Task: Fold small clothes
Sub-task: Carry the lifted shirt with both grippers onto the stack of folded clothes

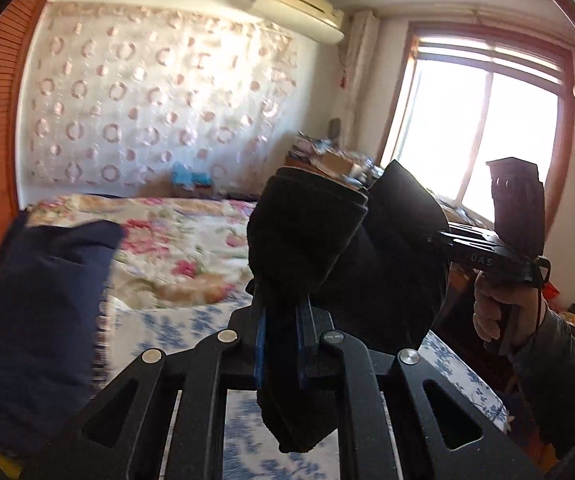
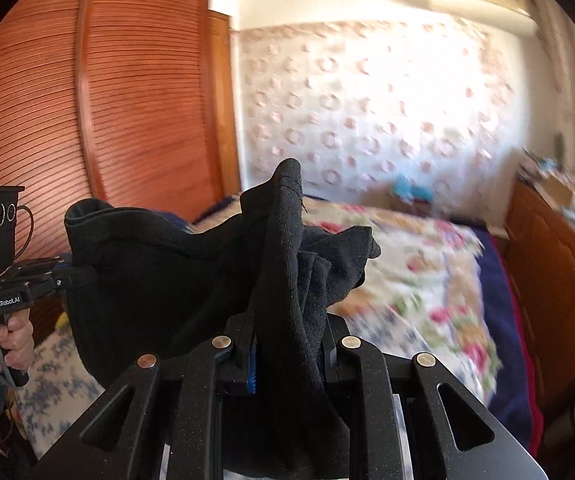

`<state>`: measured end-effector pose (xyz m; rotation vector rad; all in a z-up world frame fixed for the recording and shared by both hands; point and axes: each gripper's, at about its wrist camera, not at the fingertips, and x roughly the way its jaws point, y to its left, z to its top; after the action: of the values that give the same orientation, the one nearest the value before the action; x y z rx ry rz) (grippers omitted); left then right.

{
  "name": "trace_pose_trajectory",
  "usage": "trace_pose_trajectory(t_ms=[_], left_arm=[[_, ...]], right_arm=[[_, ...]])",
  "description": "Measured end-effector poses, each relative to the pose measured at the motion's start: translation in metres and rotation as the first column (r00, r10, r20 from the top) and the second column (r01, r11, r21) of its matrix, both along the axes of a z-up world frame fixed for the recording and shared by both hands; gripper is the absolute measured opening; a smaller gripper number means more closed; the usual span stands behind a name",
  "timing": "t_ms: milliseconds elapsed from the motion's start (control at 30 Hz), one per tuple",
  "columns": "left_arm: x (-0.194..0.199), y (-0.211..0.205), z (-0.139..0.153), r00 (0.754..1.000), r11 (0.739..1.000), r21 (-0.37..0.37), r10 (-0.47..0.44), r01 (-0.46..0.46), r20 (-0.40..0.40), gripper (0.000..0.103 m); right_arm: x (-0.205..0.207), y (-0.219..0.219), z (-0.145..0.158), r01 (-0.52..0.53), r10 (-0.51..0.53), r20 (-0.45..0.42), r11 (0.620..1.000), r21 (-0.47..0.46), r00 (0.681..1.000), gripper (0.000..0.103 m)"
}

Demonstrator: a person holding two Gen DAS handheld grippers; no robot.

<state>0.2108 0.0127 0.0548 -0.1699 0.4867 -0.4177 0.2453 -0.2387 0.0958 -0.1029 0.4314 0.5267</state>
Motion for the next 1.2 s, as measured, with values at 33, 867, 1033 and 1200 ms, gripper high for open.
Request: trace_pose_trajectory(t_ms=[33, 867, 1033, 1200], left_arm=[[-0.004, 0.012, 0.003, 1.000, 1.000, -0.004, 0.029, -0.029, 0.009, 0.012], [-0.038, 0.190, -0.070, 0.869, 0.867, -0.099, 0.473, -0.488, -0.146, 0.012], [-0.045, 0.188, -0.072, 0.862, 0.864, -0.066, 0.488, -0.499, -0.134, 0.016], [-0.050, 0.183, -0.072, 0.853, 0.857, -0.022, 0.509, -0.515, -0.116, 0.021]], right_arm=[[0.006, 0.012, 0.006, -0.029, 0.029, 0.013, 1.000, -0.004, 0.999, 0.020], [0.229, 0.308, -0.010, -0.396, 0.398, -0.038, 0.890, -0.224, 0.917, 0.023], [0.208, 0.312, -0.005, -0.290, 0.296, -0.003, 0.935, -0.203, 0.955, 0.050], [0.160, 0.283, 0.008, -0.286, 0.296, 0.065, 0.950, -0.127, 0.953, 0.058]])
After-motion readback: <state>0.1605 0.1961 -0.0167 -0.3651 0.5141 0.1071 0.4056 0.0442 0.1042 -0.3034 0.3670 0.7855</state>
